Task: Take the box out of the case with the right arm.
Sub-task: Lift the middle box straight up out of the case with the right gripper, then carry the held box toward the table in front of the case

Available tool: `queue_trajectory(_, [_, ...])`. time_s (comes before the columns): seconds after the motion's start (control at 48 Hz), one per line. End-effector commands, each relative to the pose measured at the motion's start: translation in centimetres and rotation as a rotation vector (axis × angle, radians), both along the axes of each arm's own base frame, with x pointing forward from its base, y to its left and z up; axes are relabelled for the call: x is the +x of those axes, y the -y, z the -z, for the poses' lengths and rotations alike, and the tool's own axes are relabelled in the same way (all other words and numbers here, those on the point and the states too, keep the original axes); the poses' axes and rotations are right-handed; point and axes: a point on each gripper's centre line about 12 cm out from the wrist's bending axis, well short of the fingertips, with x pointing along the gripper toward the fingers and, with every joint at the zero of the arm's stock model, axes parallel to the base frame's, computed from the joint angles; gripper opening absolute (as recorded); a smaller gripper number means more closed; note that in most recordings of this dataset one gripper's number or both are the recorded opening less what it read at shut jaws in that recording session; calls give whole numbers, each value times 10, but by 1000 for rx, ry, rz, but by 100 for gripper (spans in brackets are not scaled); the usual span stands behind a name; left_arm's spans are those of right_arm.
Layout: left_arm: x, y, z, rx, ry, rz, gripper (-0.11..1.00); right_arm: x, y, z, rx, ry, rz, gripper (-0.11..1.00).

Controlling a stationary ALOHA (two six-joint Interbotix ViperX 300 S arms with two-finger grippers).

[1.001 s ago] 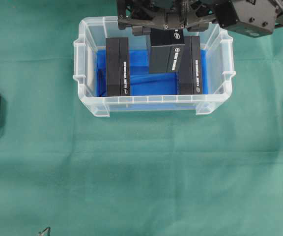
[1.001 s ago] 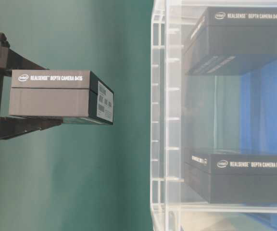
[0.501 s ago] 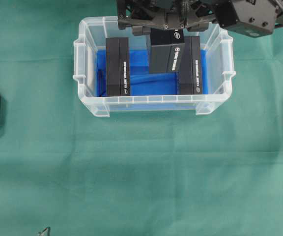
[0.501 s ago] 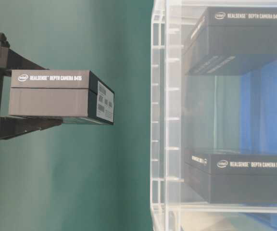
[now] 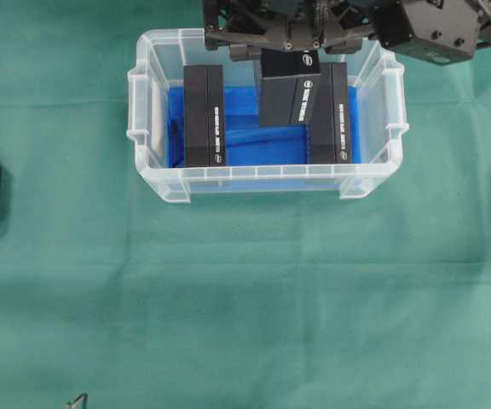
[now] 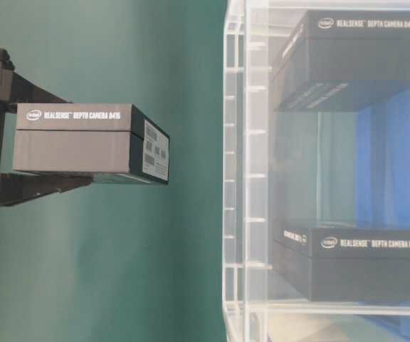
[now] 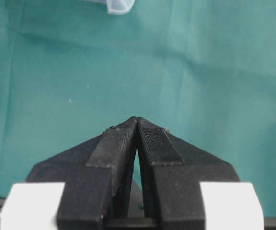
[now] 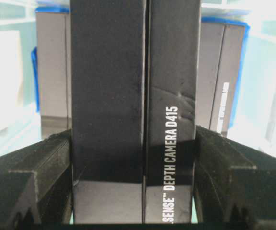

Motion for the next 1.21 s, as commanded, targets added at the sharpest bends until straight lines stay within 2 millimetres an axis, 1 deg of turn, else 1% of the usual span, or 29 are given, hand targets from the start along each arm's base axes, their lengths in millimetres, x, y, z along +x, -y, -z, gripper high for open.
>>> queue_trajectory(0.0, [2,0,-4,3,8,0,0,-15,-4,-32,-19,78,-4,65])
queue_trajectory(0.188, [2,0,-4,0,8,-2,0,-12,-13,-31,-16,79,-15,65])
queue_trajectory(0.417, [2,0,-4,2,6,-1,0,-8,-35,-30,-19,88,-15,65])
queue_trajectory(0.626, [2,0,-4,1,8,-2,0,-7,-67,-29,-12,88,-20,65])
queue_trajectory(0.772, [2,0,-3,1,3,-3,0,-7,-94,-27,4,84,-13,65])
queue_trajectory(0.938, [0,0,-2,3,-11,-2,0,-13,-130,-26,25,83,1,65])
queue_trajectory(1.189, [0,0,-2,2,-11,-3,0,-19,-172,-25,46,96,-3,65])
